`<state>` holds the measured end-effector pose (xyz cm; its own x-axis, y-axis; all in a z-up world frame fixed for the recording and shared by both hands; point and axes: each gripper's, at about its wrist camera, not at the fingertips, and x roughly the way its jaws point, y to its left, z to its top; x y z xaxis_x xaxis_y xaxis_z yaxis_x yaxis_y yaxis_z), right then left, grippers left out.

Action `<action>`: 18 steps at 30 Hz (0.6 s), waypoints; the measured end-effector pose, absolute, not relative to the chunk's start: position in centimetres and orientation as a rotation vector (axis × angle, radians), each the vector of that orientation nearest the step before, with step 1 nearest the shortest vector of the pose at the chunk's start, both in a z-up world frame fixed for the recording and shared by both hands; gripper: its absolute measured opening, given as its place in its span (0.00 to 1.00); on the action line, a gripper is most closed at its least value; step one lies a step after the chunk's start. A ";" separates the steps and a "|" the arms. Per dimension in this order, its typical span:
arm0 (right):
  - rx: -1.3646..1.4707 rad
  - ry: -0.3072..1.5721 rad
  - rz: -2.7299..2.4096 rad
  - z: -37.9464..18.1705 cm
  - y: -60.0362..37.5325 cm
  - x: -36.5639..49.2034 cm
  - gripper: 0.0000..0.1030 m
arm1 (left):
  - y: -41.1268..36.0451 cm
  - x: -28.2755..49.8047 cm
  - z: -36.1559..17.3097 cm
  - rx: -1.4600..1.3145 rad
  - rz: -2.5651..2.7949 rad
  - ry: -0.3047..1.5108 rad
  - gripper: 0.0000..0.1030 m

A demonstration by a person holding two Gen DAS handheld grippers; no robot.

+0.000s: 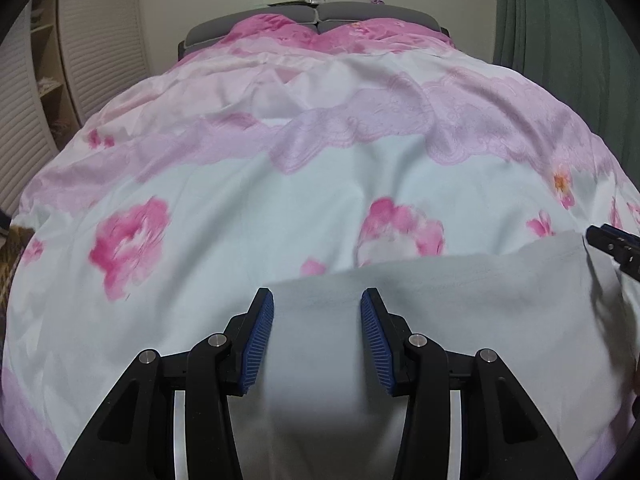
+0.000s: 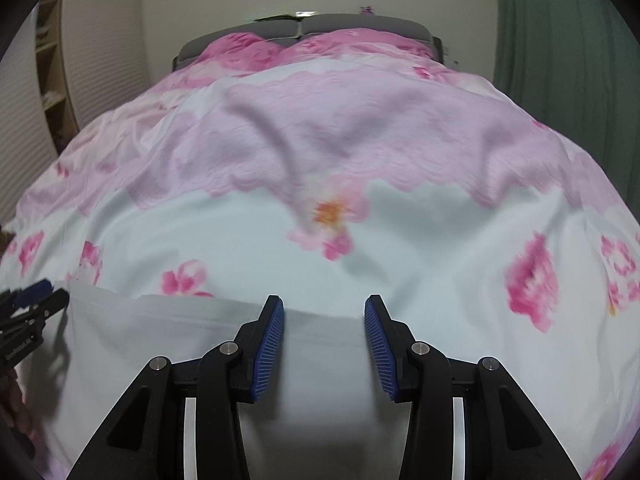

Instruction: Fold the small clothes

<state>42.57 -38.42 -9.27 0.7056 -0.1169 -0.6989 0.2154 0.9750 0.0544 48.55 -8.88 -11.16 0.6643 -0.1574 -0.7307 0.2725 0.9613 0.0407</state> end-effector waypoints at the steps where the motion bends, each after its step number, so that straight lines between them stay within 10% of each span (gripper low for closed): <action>1: 0.146 0.765 -0.188 -9.2 -38.7 41.8 0.43 | -8.6 47.9 -11.2 0.158 -0.246 0.810 0.44; 12: 0.235 0.814 -0.139 -10.7 -35.9 32.0 0.43 | -5.4 37.9 -12.2 0.130 -0.248 0.845 0.51; 18: 0.265 0.830 -0.211 -12.2 -34.4 28.7 0.60 | -4.3 35.7 -13.8 0.073 -0.207 0.879 0.52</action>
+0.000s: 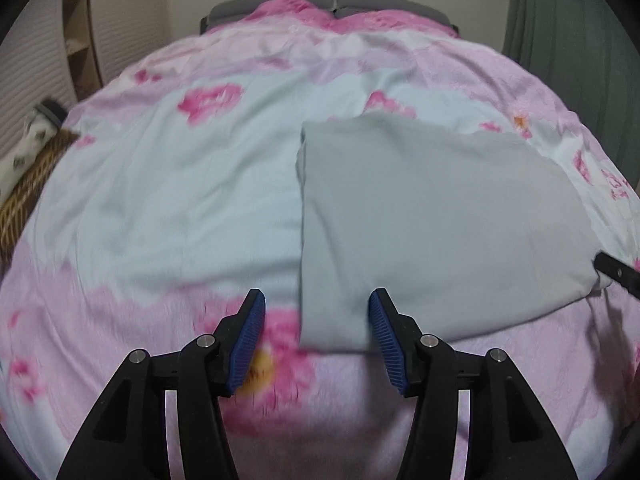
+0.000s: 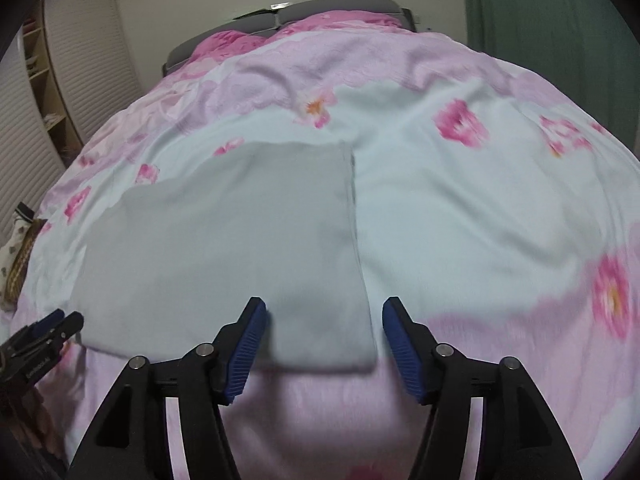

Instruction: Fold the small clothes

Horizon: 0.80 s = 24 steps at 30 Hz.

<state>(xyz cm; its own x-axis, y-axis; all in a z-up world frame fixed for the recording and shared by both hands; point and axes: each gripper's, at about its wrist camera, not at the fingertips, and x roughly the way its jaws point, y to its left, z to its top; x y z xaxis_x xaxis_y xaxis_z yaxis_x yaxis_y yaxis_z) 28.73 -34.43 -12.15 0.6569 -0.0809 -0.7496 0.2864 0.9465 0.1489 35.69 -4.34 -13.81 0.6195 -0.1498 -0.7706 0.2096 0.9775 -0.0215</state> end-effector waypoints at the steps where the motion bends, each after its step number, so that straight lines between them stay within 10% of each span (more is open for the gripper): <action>1: 0.277 0.848 -0.210 -12.6 -34.6 28.6 0.60 | -4.3 35.7 -14.1 0.058 -0.207 0.894 0.52; 5: 0.334 0.833 -0.201 -13.4 -35.8 28.2 0.58 | -4.4 35.6 -14.3 0.037 -0.217 0.900 0.52; 8: 0.373 0.852 -0.144 -13.9 -36.3 28.5 0.10 | -4.6 35.6 -14.8 0.044 -0.225 0.912 0.46; 10: 0.362 0.841 -0.166 -13.6 -36.3 28.1 0.10 | -4.7 35.4 -14.7 0.053 -0.226 0.906 0.28; 18: 0.280 0.850 -0.218 -13.1 -36.0 27.5 0.10 | -4.2 34.5 -14.6 0.078 -0.134 0.900 0.23; 24: 0.310 0.843 -0.271 -12.7 -37.2 25.7 0.37 | -4.5 32.9 -13.4 0.104 -0.147 0.872 0.24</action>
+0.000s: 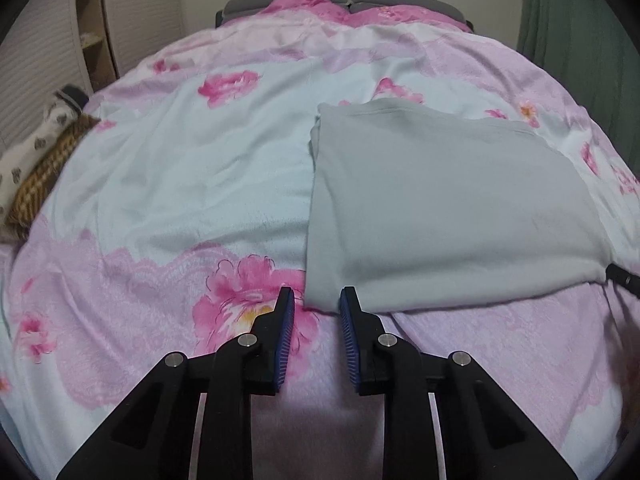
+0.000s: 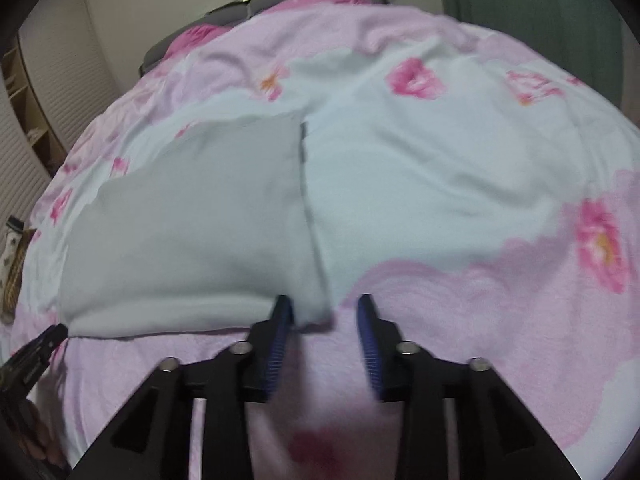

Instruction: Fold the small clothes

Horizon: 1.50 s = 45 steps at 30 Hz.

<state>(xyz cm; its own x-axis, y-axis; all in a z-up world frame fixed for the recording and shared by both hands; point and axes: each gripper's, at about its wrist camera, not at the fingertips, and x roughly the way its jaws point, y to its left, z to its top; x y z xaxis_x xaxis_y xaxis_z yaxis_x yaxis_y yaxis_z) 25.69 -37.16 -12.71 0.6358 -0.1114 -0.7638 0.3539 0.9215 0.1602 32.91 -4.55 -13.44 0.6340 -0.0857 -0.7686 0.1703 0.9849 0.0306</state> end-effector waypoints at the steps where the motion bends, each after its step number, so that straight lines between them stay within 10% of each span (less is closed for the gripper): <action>1: 0.307 0.839 -0.270 -12.5 -37.2 25.4 0.37 | -4.9 32.4 -13.1 0.120 -0.151 0.857 0.25; 13: 0.450 0.782 -0.148 -10.3 -37.7 24.2 0.51 | -9.1 30.1 -9.4 0.130 -0.214 0.768 0.60; 45: 0.629 1.041 0.598 -16.2 -41.9 41.9 0.49 | -19.7 35.5 -9.1 0.104 -0.155 0.760 0.65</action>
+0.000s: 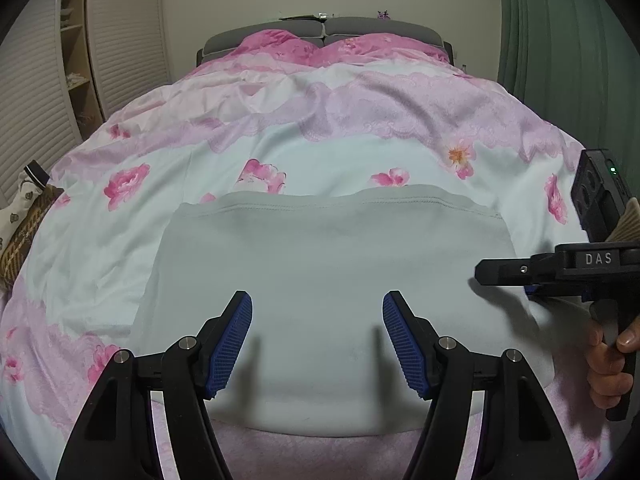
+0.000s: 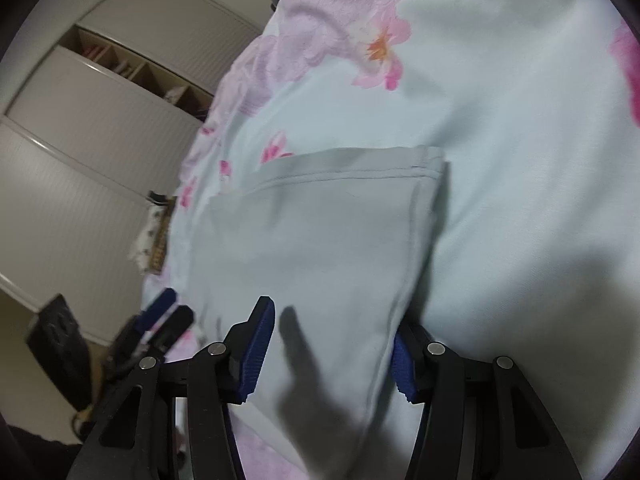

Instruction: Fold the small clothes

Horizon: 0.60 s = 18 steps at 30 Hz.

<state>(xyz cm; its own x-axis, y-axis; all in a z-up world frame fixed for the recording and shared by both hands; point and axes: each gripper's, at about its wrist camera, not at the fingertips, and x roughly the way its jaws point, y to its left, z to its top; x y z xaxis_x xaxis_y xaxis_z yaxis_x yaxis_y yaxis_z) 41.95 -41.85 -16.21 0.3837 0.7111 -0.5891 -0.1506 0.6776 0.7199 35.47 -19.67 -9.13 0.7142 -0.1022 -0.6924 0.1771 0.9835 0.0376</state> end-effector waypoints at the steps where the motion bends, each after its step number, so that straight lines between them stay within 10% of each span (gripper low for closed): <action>1: 0.633 1.046 0.608 -16.3 -41.7 42.0 0.45 | -19.7 35.5 -9.1 0.104 -0.155 0.759 0.65; 5: 0.668 1.070 0.622 -16.9 -40.5 42.0 0.22 | -18.8 35.2 -8.8 0.104 -0.150 0.748 0.65; 18: 0.452 1.049 0.406 -9.7 -37.8 40.4 0.16 | -13.0 34.4 -5.6 0.055 -0.120 0.704 0.65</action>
